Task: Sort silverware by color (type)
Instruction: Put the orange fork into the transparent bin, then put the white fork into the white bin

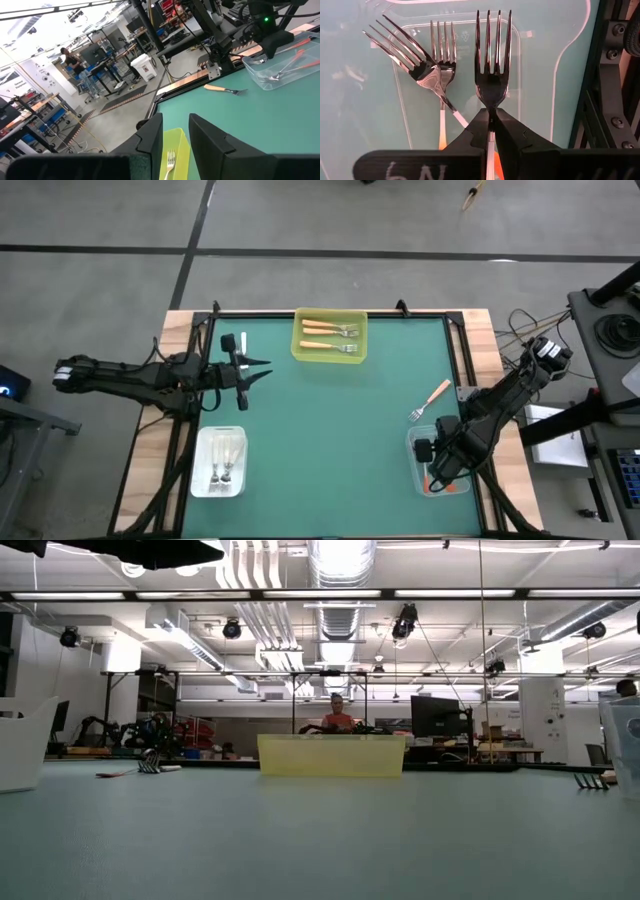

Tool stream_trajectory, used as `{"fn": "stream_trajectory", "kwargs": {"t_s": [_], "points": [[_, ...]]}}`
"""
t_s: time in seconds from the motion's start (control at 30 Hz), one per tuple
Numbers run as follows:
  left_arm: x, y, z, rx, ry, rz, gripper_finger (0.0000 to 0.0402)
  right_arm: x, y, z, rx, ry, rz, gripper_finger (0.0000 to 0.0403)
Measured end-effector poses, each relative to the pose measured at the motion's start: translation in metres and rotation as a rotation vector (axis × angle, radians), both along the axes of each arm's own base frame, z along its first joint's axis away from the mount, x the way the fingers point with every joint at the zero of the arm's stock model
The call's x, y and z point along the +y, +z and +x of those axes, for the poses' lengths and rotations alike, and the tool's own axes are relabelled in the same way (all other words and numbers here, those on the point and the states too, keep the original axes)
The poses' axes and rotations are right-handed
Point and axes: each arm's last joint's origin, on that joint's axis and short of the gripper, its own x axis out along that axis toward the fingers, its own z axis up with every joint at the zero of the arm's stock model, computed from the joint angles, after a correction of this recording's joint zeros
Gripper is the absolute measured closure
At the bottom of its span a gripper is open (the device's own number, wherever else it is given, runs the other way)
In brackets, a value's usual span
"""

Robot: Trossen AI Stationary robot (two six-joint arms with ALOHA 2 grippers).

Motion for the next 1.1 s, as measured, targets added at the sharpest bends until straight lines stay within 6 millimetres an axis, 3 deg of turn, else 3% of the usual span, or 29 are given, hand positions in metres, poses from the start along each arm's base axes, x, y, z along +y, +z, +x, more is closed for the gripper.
{"fn": "stream_trajectory", "kwargs": {"t_s": [0.6, 1.1], "points": [[0.0000, 0.0000, 0.0000, 0.000, 0.000, 0.000, 0.0325, 0.0011, 0.0001, 0.0011, -0.013, -0.026, 0.012, 0.0386], [0.0000, 0.0000, 0.0000, 0.000, 0.000, 0.000, 0.0325, 0.0011, 0.0008, 0.0011, -0.018, -0.016, 0.018, 0.0301]]}}
